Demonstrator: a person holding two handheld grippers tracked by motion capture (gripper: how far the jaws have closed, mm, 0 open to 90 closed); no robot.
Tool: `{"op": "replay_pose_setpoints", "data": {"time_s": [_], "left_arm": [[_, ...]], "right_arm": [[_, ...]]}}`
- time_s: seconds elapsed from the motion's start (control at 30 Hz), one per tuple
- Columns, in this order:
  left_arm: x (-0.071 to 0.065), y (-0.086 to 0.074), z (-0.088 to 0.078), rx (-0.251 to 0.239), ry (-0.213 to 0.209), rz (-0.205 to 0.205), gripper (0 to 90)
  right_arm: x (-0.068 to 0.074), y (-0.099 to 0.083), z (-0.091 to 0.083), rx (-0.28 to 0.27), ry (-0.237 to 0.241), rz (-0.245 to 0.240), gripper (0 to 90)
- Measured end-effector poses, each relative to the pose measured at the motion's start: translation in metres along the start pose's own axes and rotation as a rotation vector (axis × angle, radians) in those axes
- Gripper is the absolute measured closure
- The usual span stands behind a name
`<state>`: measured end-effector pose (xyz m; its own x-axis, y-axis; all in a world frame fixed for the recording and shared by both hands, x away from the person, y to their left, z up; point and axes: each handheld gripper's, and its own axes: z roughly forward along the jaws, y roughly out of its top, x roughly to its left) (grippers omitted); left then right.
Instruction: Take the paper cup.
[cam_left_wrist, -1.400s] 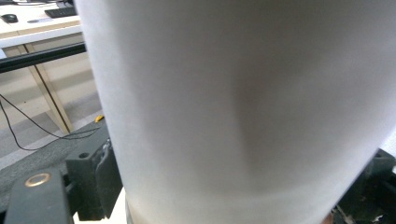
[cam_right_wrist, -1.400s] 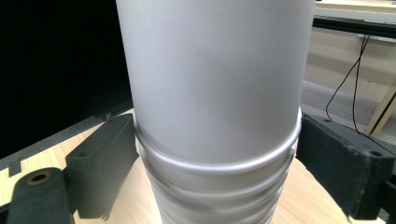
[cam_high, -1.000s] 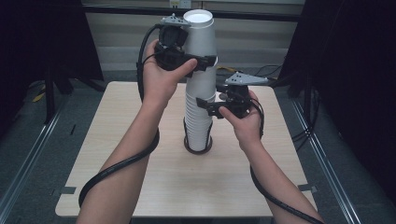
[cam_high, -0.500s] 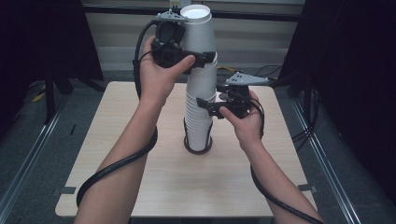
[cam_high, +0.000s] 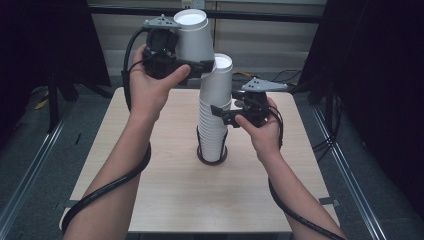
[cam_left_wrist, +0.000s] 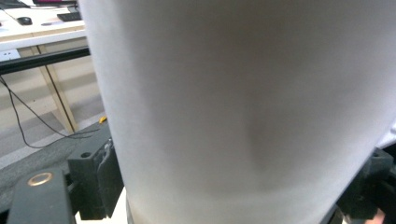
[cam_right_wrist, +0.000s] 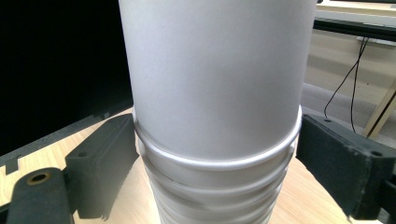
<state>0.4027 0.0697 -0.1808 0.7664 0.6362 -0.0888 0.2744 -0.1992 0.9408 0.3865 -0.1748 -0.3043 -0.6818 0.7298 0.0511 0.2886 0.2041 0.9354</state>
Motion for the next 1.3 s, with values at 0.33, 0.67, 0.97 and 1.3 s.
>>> {"op": "replay_pose_setpoints", "data": {"time_s": [0.33,0.67,0.97,1.3], "left_arm": [[0.012,-0.014,-0.031,-0.009,0.014,-0.009,13.7],[0.020,-0.033,-0.044,0.036,0.029,0.001,14.2],[0.024,-0.055,-0.041,0.085,0.018,0.018,14.3],[0.026,-0.077,-0.040,0.139,0.023,0.034,14.3]], "right_arm": [[0.000,0.000,0.000,0.000,0.001,-0.004,12.1],[0.000,0.000,0.000,0.005,0.001,-0.003,12.0],[-0.002,-0.001,-0.004,-0.010,0.018,-0.023,12.5],[-0.004,-0.008,-0.015,0.003,0.044,-0.043,12.3]]}}
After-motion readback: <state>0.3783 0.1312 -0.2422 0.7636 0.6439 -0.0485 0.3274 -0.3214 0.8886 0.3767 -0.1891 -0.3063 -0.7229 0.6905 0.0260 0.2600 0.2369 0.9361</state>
